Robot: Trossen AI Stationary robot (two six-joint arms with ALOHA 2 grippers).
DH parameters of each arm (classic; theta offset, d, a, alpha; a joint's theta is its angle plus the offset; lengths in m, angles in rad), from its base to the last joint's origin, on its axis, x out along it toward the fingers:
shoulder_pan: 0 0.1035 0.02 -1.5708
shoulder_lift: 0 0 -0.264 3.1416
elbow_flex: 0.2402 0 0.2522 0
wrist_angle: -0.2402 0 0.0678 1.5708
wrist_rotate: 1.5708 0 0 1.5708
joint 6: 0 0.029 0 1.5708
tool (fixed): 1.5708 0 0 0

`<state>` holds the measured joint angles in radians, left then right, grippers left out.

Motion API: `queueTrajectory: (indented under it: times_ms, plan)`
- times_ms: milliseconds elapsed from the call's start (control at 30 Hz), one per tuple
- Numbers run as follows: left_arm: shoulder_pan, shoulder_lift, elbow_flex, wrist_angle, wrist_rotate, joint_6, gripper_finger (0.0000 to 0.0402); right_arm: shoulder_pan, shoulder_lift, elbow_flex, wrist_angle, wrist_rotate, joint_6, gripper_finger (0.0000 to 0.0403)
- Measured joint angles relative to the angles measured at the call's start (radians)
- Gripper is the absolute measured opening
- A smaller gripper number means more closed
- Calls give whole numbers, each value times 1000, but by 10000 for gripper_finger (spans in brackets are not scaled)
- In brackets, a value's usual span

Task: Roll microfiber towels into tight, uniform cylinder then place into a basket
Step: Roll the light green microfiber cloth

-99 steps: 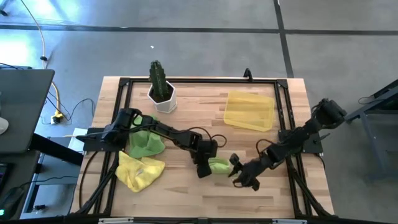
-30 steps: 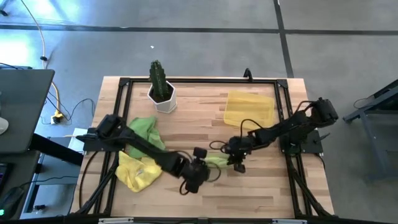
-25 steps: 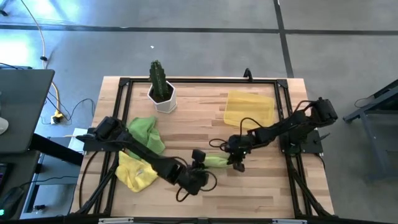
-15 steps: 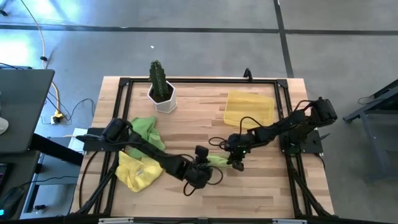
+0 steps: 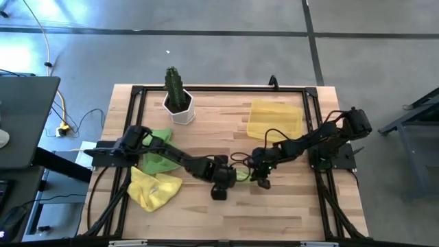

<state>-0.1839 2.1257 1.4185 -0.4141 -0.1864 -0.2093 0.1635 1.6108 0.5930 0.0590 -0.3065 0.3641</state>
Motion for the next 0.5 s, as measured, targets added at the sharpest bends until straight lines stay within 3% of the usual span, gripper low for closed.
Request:
queueTrajectory:
  times_ms: [333, 500]
  plan:
    - [21, 15, 1, 1, 69, -146, 130, 8, -127, -5, -55, 22, -347, 160]
    - [47, 16, 0, 1, 137, -235, 130, 92, -248, -4, -58, 99, -555, 181]
